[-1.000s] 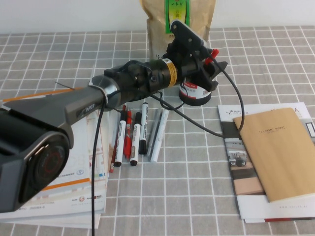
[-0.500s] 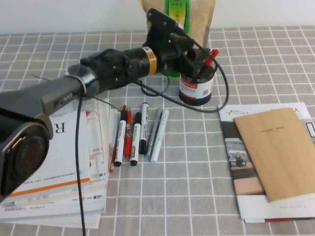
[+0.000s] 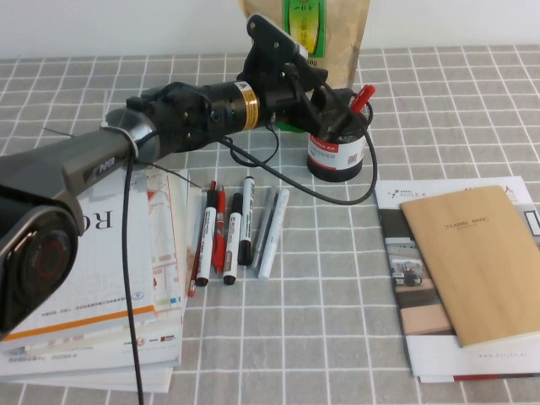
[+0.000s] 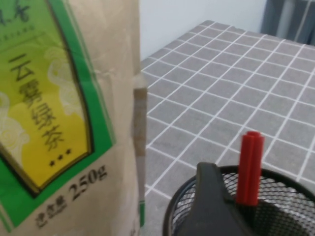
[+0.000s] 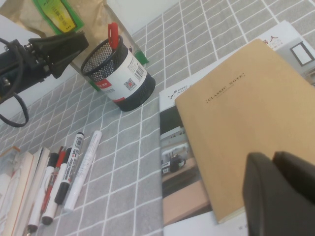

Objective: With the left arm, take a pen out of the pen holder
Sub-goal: Pick up the pen from the pen holder

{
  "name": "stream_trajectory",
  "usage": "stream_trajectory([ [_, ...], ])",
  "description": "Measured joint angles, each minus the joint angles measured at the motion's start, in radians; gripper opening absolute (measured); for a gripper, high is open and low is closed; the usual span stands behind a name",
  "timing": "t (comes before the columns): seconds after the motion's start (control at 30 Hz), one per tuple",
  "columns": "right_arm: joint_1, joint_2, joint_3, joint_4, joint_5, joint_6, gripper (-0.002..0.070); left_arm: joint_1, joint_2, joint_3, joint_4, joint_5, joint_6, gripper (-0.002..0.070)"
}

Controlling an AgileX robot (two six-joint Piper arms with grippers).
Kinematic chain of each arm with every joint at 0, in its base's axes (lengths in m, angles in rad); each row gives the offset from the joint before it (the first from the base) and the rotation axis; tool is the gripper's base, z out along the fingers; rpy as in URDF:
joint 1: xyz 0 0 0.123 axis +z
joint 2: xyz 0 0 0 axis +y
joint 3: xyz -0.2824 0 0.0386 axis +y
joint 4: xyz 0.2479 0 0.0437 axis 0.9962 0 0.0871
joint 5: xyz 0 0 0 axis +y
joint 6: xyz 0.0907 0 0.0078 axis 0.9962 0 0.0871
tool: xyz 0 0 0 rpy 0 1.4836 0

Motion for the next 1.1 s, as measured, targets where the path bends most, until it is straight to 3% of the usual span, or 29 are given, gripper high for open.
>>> stream_trajectory([
  [0.4, 0.0, 0.0, 0.0, 0.0, 0.0, 0.0, -0.0013, 0.002, 0.025, 0.0, 0.005, -0.07, -0.057, 0.0382],
  [0.87, 0.0, 0.0, 0.0, 0.0, 0.0, 0.0, -0.0013, -0.015, 0.011, 0.0, 0.063, 0.026, -0.087, 0.0382],
  [1.1, 0.0, 0.0, 0.0, 0.0, 0.0, 0.0, -0.0013, -0.015, -0.106, 0.0, 0.123, 0.168, -0.341, 0.0381],
])
